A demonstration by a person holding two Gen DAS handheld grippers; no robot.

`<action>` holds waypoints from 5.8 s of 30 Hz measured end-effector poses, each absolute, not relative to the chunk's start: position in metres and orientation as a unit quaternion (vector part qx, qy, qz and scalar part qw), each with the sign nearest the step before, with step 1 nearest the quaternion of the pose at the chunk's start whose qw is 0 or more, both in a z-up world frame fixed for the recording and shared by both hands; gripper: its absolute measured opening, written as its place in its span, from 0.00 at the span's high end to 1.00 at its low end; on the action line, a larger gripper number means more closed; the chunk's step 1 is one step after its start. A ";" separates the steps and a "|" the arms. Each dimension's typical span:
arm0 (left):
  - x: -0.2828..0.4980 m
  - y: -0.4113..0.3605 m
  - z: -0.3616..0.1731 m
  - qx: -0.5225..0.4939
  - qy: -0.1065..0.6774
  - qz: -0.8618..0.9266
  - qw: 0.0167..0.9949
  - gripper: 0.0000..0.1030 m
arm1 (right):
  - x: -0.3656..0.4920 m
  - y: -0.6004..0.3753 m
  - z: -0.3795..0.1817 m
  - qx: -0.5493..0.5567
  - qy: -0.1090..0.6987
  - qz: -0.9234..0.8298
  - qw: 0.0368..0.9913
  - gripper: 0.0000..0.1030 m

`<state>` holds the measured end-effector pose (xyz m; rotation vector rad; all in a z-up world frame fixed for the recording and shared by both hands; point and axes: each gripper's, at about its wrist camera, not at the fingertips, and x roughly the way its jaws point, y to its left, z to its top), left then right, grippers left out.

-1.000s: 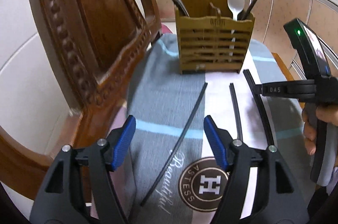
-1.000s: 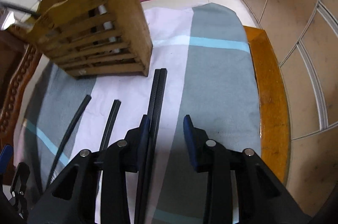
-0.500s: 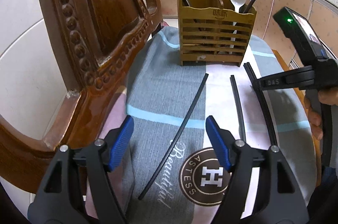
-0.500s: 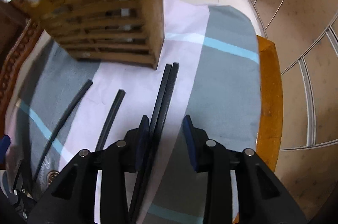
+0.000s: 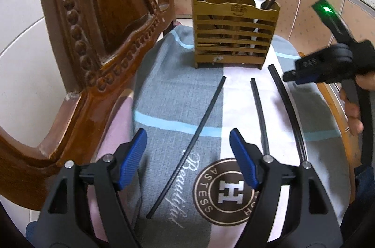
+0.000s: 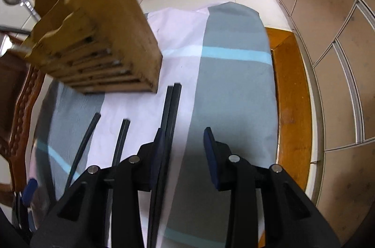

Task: Organize utensils
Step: 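Move both tools back down to the chopsticks on the cloth, then grasp a black chopstick with the right tool while the left tool grasps another, then lift both chopsticks into the wooden holder and open both tools, then lower both tools and grasp the last black chopsticks on the cloth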

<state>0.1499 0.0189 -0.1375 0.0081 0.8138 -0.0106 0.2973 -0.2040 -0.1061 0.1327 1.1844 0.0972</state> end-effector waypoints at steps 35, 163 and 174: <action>0.213 -0.006 -0.136 0.090 0.464 -0.037 0.880 0.39 | 0.310 -0.200 -0.121 -0.008 0.604 0.033 0.796 0.93; 0.187 -0.003 -0.015 -0.047 0.249 -0.030 0.967 0.36 | 0.139 -0.234 0.059 0.071 0.205 0.076 0.973 0.76; 0.184 -0.042 -0.137 -0.030 0.485 -0.073 0.871 0.36 | 0.230 -0.180 -0.108 0.046 0.543 0.065 0.836 0.76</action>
